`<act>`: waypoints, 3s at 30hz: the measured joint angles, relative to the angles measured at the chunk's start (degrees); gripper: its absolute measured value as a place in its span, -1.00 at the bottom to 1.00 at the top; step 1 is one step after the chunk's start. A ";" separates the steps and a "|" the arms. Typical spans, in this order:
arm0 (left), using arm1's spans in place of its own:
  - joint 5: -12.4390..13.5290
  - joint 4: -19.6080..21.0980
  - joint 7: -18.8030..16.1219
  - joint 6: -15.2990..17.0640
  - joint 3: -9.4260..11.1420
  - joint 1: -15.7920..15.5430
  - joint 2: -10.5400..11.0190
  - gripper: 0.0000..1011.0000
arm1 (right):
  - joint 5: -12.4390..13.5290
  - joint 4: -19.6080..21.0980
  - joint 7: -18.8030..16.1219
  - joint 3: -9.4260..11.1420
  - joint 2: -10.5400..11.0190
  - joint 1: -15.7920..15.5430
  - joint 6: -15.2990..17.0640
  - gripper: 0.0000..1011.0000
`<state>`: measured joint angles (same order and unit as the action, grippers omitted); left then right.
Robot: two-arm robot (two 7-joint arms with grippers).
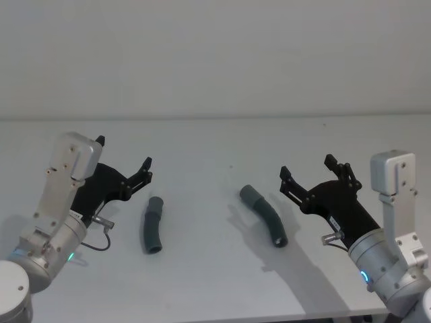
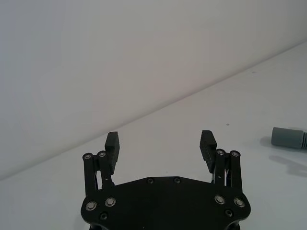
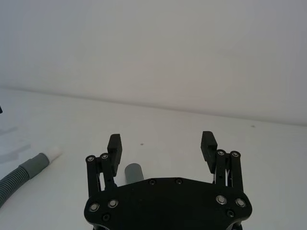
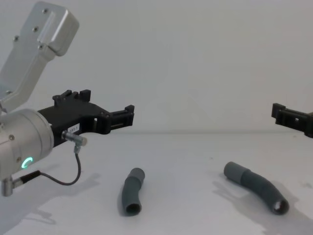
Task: Use both hands to pick up one end of the pipe from the table, align the ends, and insert them.
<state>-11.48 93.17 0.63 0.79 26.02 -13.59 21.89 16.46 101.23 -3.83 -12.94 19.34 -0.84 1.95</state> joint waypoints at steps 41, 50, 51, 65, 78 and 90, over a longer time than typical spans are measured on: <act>-1.10 0.53 -0.05 2.19 -0.24 -0.04 -1.56 0.98 | 0.00 0.00 0.00 0.00 0.00 0.00 0.00 0.98; -3.01 3.19 -2.20 9.56 -0.41 0.72 -4.41 0.98 | 0.00 0.00 0.00 0.00 0.00 0.00 0.00 0.98; -3.11 3.51 -2.46 10.27 -0.41 0.79 -4.57 0.98 | 0.00 0.00 0.00 0.00 0.00 0.00 0.00 0.98; -3.35 10.02 -9.08 24.77 -0.17 3.52 -7.99 0.98 | 0.00 0.00 0.00 0.00 0.00 0.00 0.00 0.98; -1.95 12.41 -12.52 33.37 0.85 4.92 -9.49 0.98 | 0.00 0.00 0.00 0.00 0.00 0.00 0.00 0.98; -2.06 10.53 -13.38 35.18 0.43 4.61 -11.84 0.98 | 0.00 0.00 0.00 0.00 0.00 0.00 0.00 0.98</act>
<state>-13.55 103.70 -12.76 35.97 26.45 -8.98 10.05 16.47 101.23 -3.83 -12.94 19.34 -0.84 1.95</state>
